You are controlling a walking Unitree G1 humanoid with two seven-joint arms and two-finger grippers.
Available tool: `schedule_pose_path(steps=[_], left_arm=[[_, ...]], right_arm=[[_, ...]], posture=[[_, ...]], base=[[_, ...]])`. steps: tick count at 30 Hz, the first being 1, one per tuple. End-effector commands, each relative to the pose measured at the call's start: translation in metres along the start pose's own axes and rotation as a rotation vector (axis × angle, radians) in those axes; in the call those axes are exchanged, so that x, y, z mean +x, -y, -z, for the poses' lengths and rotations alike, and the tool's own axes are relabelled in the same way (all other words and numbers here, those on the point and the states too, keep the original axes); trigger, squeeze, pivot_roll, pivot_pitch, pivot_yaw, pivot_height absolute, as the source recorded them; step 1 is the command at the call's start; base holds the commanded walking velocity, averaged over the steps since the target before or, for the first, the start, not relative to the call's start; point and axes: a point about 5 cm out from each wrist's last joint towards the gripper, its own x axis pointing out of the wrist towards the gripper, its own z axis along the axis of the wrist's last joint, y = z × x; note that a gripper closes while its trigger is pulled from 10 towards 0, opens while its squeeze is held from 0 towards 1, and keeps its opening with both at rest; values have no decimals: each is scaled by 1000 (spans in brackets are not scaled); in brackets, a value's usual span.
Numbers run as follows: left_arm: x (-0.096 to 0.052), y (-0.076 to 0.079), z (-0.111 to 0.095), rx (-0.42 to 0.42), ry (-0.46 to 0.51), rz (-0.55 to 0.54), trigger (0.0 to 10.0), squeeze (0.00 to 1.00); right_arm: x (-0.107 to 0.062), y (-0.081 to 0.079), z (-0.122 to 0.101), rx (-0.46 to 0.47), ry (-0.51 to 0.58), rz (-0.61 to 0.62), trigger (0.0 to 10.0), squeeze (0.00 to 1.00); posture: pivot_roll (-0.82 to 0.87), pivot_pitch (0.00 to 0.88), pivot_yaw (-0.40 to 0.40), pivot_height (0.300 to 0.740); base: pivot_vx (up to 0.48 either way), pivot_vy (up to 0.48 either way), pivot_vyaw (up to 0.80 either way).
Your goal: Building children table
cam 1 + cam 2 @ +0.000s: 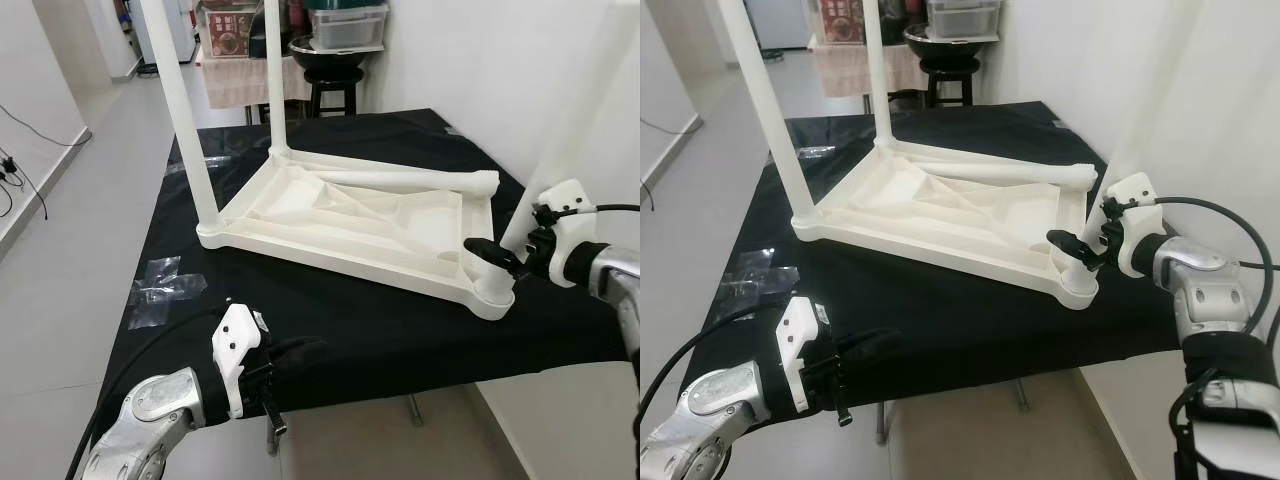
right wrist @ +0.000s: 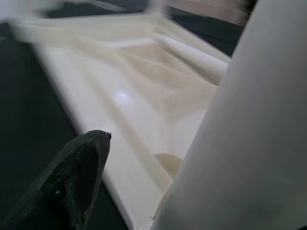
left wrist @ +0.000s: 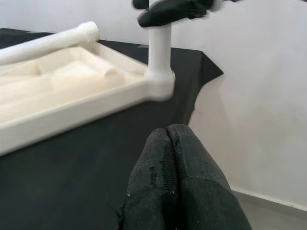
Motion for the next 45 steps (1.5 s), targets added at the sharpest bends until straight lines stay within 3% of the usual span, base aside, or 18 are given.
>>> schedule_pose_path(steps=[1, 2, 5, 6, 7, 9, 10, 11, 13, 15, 18, 27, 28, 33, 36, 38, 42, 45], left_arm=[[2, 0, 0, 8, 5, -19, 10000, 0], [2, 0, 0, 8, 5, -19, 10000, 0], [2, 1, -2, 1, 19, -31, 10000, 0], [2, 1, -2, 1, 19, -31, 10000, 0], [2, 2, -2, -2, 22, -31, 10000, 0], [2, 2, -2, -2, 22, -31, 10000, 0], [2, 4, -2, -4, 25, -28, 10000, 0], [2, 9, -3, -16, 33, -20, 10000, 0], [3, 10, -3, -20, 36, -18, 10000, 0], [4, 12, -2, -22, 37, -16, 10000, 0], [5, 14, -2, -22, 40, -21, 10000, 0], [3, 19, -1, -17, 30, -18, 10000, 0], [3, 21, 0, -18, 26, -18, 10000, 0], [1, 24, 0, -19, 20, -19, 10000, 0], [-6, 29, 0, -17, 0, -28, 10000, 0], [-7, 30, 0, -17, -5, -30, 10000, 0], [-10, 34, 0, -21, -13, -38, 10000, 0], [-12, 36, -1, -23, -16, -42, 10000, 0]], right_arm=[[25, -49, -11, -49, 49, -330, 10000, 0], [25, -49, -11, -49, 49, -330, 10000, 0], [34, -84, -27, -100, 87, -534, 10000, 0], [34, -84, -27, -100, 87, -534, 10000, 0], [34, -98, -33, -130, 95, -612, 10000, 0], [34, -98, -33, -130, 95, -612, 10000, 0], [33, -112, -38, -165, 105, -694, 10000, 0], [34, -135, -49, -212, 142, -792, 10000, 0], [36, -140, -50, -221, 150, -801, 10000, 0], [39, -139, -50, -228, 148, -782, 10000, 0], [48, -119, -39, -227, 93, -654, 10000, 0], [44, -83, -17, -282, -64, -561, 10000, 0], [42, -76, -12, -310, -113, -568, 10000, 0], [37, -70, -6, -349, -192, -610, 10000, 0], [34, -64, 7, -455, -369, -759, 10000, 0], [36, -61, 10, -492, -413, -775, 10000, 0], [44, -55, 5, -470, -404, -782, 10000, 0], [48, -50, 5, -502, -410, -771, 10000, 0]], posture=[[-31, 93, -37, 740], [-31, 93, -37, 740], [-26, 95, -41, 740], [-26, 95, -41, 740], [-26, 95, -45, 740], [-26, 95, -45, 740], [-27, 95, -48, 740], [-28, 91, -56, 740], [-28, 91, -56, 740], [-29, 88, -57, 740], [-27, 84, -61, 740], [-23, 84, -63, 740], [-19, 85, -63, 740], [-14, 89, -65, 740], [7, 109, -73, 740], [7, 109, -73, 740], [23, 130, -83, 740], [27, 136, -85, 740]], base=[[0, 0, 0], [0, 0, 0], [0, 0, 0], [0, 0, 0], [0, 0, 0], [0, 0, 0], [0, 0, 0], [0, 0, 0], [0, 0, 0], [0, 0, 0], [0, 0, 0], [0, 0, 0], [0, 0, 0], [0, 0, 0], [0, 0, 0], [0, 0, 0], [0, 0, 0], [0, 0, 0]])
